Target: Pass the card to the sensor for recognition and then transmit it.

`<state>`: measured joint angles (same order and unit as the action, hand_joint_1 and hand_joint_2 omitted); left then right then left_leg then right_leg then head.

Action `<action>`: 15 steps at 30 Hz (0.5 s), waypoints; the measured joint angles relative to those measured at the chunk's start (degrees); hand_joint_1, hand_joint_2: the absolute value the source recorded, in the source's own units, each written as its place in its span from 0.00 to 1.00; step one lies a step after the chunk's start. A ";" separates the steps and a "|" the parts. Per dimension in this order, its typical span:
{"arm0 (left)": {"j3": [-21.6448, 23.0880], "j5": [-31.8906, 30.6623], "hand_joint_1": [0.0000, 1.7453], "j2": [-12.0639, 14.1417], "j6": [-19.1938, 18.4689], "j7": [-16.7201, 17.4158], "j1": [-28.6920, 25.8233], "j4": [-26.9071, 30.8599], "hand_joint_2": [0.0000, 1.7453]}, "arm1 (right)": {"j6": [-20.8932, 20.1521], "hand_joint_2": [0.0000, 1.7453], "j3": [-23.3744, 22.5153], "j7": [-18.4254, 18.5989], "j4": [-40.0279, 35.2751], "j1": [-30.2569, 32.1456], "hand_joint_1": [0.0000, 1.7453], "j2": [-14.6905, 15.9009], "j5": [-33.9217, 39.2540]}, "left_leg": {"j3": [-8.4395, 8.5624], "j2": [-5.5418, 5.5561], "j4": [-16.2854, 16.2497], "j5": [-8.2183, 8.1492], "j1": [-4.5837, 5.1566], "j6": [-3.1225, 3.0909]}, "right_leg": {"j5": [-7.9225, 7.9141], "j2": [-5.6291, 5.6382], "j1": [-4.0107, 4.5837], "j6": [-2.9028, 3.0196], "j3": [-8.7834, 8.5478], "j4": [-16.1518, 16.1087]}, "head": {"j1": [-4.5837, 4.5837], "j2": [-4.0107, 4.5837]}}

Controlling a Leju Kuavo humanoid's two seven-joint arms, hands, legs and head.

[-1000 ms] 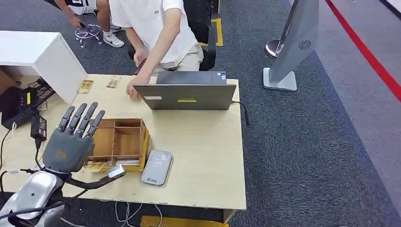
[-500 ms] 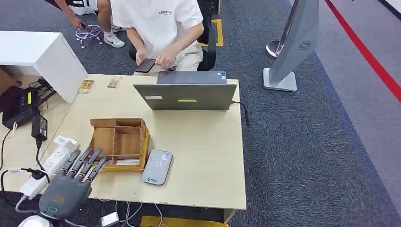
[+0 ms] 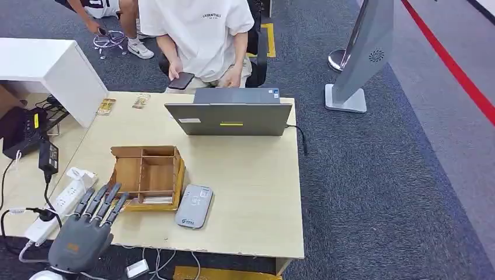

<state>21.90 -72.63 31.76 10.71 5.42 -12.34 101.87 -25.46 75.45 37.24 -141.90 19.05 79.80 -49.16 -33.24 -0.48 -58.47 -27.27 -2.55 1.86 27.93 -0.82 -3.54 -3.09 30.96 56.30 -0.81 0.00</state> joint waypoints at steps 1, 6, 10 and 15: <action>-0.42 -0.77 0.00 -0.53 0.92 0.26 0.28 -0.96 1.00 | 0.00 0.00 -0.55 0.00 0.02 0.67 0.00 0.00 0.00 | 0.00 0.00 0.00 0.00 0.00 0.00 | 0.00 0.00 0.00 0.00 0.00 0.00 | -0.02 0.00; -3.32 -2.45 0.00 -5.07 5.90 0.41 2.34 -7.90 1.00 | 0.00 0.00 -4.72 0.00 0.22 5.26 0.00 0.00 0.52 | 0.00 0.01 0.00 0.00 0.00 0.00 | 0.00 0.00 0.00 0.00 -0.03 0.00 | -0.02 0.00; -4.98 -2.92 0.00 -7.99 6.73 0.41 3.38 -12.16 1.00 | 0.00 0.00 -8.58 0.00 0.33 9.24 0.00 -0.11 0.61 | 0.01 0.00 -0.01 0.00 0.01 0.00 | -0.01 0.01 -0.01 -0.01 -0.01 0.00 | -0.02 0.00; -6.60 -4.76 0.00 -11.17 7.34 0.83 5.78 -17.71 1.00 | 0.00 0.00 -13.62 0.00 0.26 13.30 0.00 -0.13 1.57 | 0.01 0.02 -0.01 0.00 0.00 0.00 | -0.01 0.00 0.00 -0.01 -0.01 0.00 | 0.00 0.00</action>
<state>15.30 -77.40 20.59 18.06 6.25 -6.56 84.17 -25.46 61.83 37.24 -141.63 32.35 79.67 -47.58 -33.23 -0.46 -58.48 -27.27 -2.54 1.86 27.92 -0.82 -3.54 -3.09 30.95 56.30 -0.81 0.00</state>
